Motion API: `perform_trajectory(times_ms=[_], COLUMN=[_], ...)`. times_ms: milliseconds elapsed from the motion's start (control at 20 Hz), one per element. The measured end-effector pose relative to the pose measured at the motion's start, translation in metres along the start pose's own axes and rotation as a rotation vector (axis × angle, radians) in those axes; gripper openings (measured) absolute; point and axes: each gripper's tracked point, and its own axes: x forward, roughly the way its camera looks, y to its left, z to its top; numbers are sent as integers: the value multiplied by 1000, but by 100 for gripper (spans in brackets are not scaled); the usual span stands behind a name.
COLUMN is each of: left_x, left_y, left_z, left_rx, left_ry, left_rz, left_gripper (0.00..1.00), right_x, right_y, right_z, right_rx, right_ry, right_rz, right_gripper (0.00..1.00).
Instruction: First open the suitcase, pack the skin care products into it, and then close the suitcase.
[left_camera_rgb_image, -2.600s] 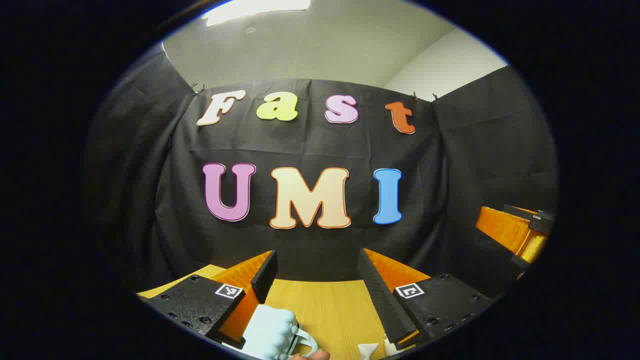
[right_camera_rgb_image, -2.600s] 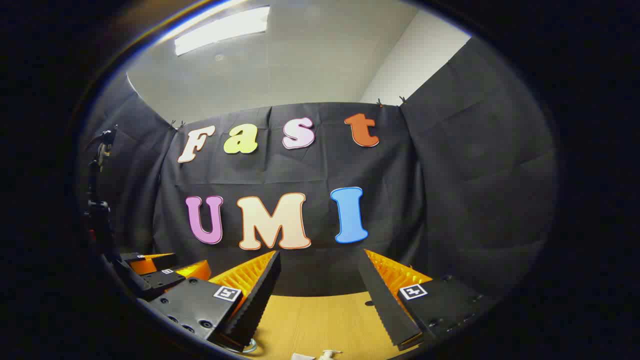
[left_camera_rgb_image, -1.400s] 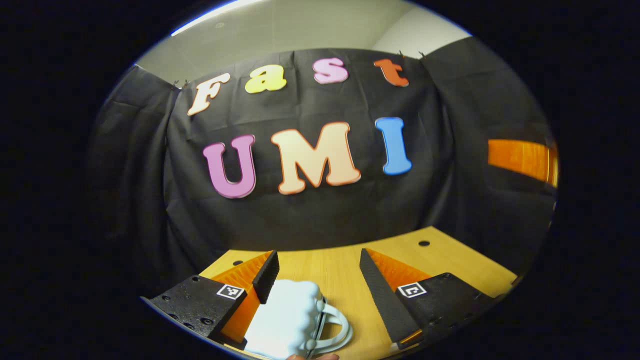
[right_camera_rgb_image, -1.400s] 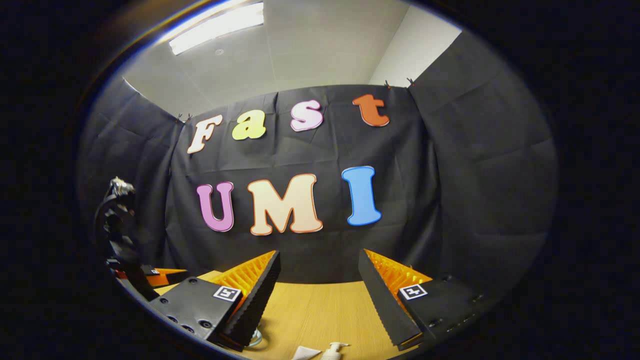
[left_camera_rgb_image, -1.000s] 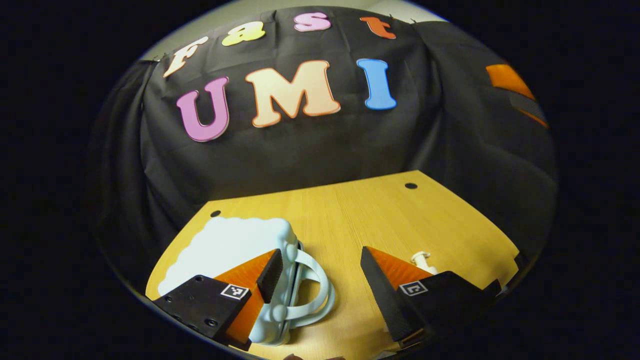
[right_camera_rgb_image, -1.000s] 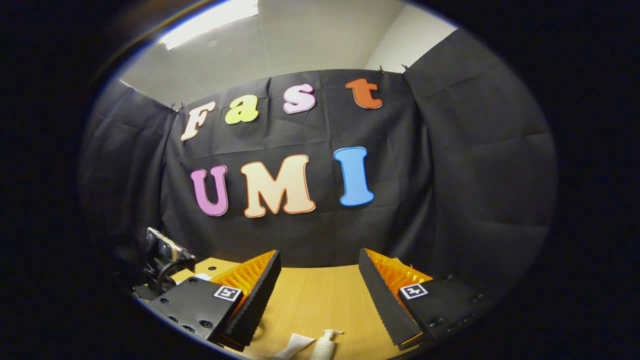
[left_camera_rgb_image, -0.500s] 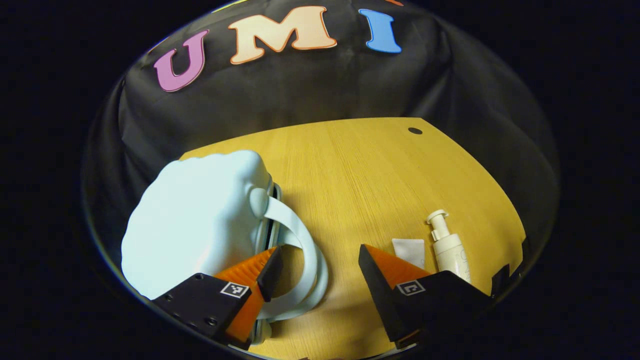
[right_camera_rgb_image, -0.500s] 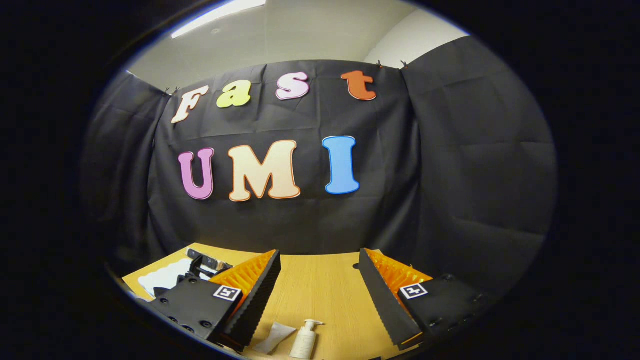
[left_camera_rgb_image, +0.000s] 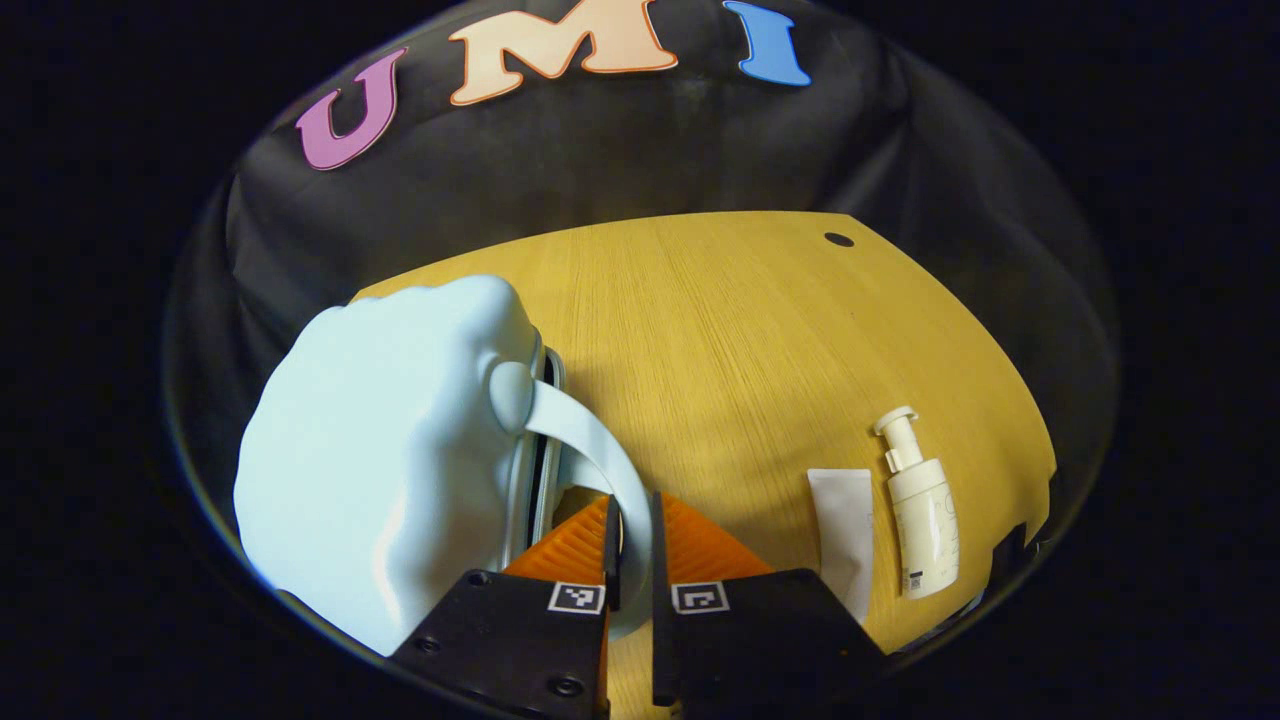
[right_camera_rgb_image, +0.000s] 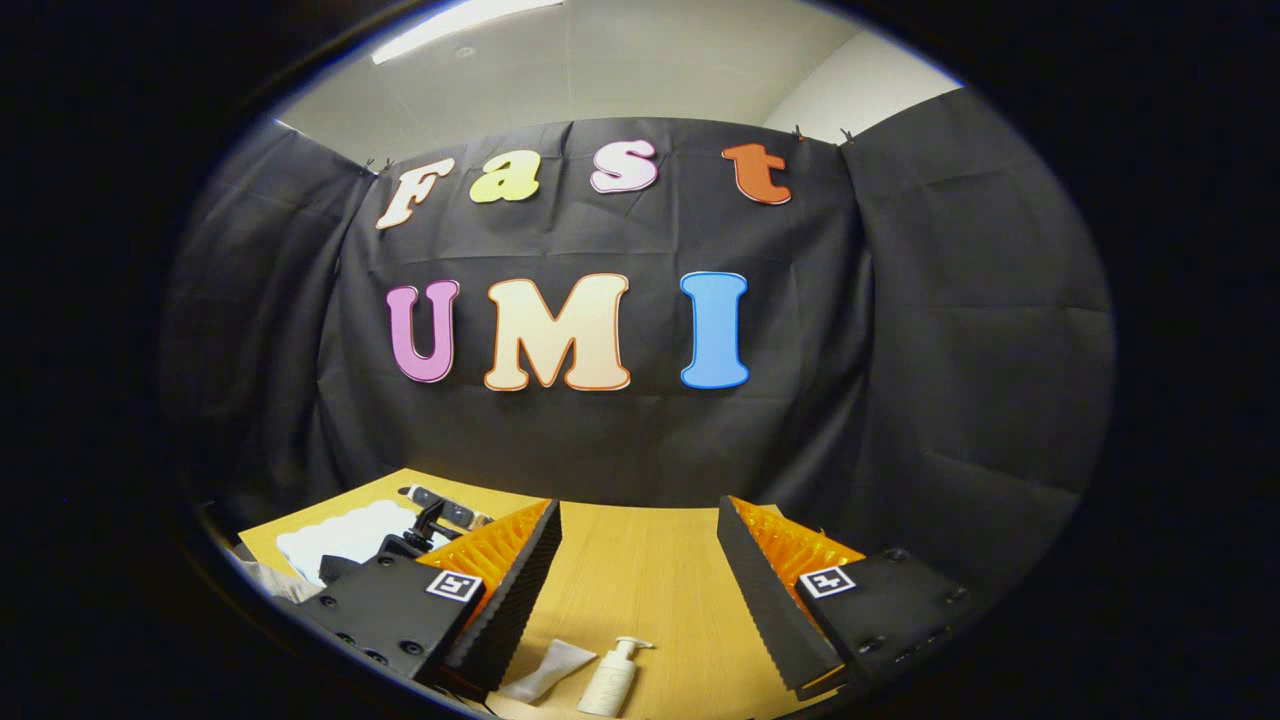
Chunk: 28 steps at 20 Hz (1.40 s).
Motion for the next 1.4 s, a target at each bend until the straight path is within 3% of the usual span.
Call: perform_trajectory(times_ms=[200, 300, 500, 700, 1050, 1400], left_x=[-6, -16, -46, -85, -137, -170], left_y=[-4, -3, 10, 44, 118, 230], left_z=[2, 12, 47, 91, 121, 139], left_rx=[-32, -53, -96, -99, -153, -218], left_ry=[68, 54, -30, -110, -200, -266], left_rz=[-62, -105, -107, -74, -21, 91], left_gripper=[4, 0, 0, 0, 0, 0], right_x=[3, 4, 7, 10, 17, 23], right_y=[9, 14, 24, 37, 59, 92], right_z=[-2, -1, 1, 2, -1, -2], right_rx=[24, 37, 59, 89, 121, 103], right_ry=[-5, -16, -38, -53, -50, -52], right_rz=[35, 53, 83, 115, 146, 171], right_gripper=[99, 99, 99, 99, 99, 99])
